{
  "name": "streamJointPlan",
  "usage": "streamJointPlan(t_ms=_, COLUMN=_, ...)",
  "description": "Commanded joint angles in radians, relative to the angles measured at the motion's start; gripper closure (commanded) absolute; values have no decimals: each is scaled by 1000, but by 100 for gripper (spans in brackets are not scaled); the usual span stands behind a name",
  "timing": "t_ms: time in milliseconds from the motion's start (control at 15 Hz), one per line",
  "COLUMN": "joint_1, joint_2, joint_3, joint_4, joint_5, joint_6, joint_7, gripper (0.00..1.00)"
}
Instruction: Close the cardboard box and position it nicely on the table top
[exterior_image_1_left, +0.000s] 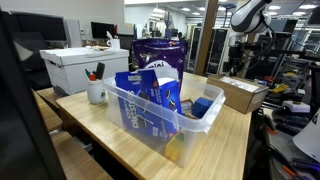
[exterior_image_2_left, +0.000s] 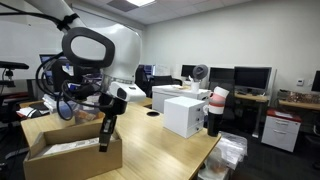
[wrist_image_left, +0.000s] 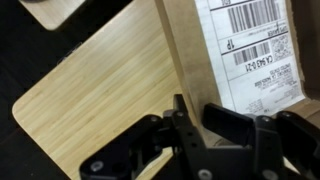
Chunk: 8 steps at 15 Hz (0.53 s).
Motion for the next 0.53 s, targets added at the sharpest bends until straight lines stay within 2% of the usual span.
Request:
streamJointPlan(t_ms=0, joint_1=2, joint_2=27, joint_3=17, joint_4=32, joint_5=87, joint_6=-72, joint_7=14, gripper=98)
streamJointPlan(t_ms=467, joint_1=13, joint_2=45, joint_3=38, joint_4=32, joint_5=219, joint_6=-9, joint_7=-101, gripper=100)
